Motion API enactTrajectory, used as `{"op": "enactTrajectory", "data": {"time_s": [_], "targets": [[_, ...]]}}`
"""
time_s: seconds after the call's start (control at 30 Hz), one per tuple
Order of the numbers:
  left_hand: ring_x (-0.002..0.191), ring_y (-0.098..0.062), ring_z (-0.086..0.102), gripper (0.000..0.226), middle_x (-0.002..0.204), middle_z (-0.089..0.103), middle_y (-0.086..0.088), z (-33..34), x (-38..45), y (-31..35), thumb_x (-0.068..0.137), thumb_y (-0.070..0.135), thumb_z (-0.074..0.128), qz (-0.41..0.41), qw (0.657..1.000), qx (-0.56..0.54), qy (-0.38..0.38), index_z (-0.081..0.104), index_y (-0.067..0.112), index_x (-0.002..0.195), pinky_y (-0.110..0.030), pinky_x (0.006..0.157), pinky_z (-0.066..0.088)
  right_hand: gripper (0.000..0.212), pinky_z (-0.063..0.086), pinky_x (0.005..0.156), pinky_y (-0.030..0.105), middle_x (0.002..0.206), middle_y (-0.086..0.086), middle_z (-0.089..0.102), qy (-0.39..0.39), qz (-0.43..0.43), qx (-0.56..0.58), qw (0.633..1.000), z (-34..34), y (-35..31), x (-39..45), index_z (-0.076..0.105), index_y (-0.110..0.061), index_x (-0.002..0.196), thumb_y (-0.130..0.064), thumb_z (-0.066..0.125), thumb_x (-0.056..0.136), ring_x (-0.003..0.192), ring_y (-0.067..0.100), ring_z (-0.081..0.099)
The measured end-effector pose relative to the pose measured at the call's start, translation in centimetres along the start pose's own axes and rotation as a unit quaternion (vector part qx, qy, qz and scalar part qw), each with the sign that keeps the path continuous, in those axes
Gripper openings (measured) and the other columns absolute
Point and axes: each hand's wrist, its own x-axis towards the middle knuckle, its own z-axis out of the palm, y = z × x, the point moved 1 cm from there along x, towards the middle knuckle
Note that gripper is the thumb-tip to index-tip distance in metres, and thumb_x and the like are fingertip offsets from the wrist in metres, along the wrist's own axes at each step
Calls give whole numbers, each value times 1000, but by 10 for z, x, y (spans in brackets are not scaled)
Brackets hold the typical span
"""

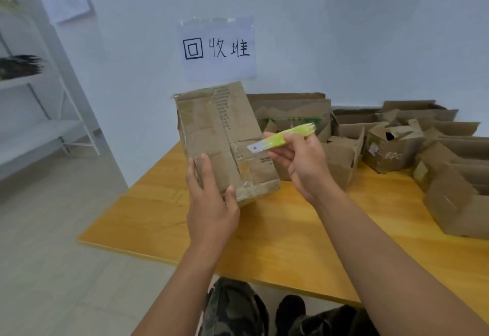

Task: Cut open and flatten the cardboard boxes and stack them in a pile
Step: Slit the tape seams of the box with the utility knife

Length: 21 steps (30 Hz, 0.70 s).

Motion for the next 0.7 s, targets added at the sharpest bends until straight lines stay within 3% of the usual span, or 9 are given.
{"op": "enactTrajectory", "data": {"time_s": [0.13,0.3,0.43,0.53,0.63,0.7], "targets": [[127,-23,44,75,148,9,16,-11,9,-6,88,40,62,23,1000,5,-19,17,41,148,-44,77,59,19,58,82,32,106,8,76,-14,4,0,1000,32,17,19,44,-5,122,-12,36,106,99,24,73],[119,-18,33,40,129,33,0,-21,44,-8,85,40,64,48,997,0,54,53,31,122,-46,101,44,13,58,86,36,100,13,76,4,-11,13,1000,36,24,23,43,-16,112,-10,33,106,99,26,72],[138,-25,24,50,149,28,-5,-30,100,9,90,38,62,108,988,18,106,46,27,137,-44,113,27,14,59,84,35,94,15,76,-1,-10,0,1000,35,22,22,44,-17,107,-8,32,105,96,27,73],[149,-21,6,65,162,11,0,-34,143,18,94,42,57,133,988,51,67,30,27,151,-42,119,9,13,59,76,34,90,16,76,-14,-13,-39,999,34,19,23,43,-15,105,-8,32,105,90,28,73],[147,-21,14,71,159,21,2,-32,161,14,94,44,56,114,993,38,4,26,21,154,-47,119,24,10,58,74,39,89,13,76,-22,-14,-81,996,32,17,27,43,-13,108,-11,34,105,84,27,73],[143,-20,20,70,154,27,3,-33,159,9,93,44,58,108,994,30,8,30,20,152,-44,112,35,9,53,63,31,92,10,77,-18,-22,-97,995,32,13,30,44,-11,112,-14,37,106,74,20,69]]}}
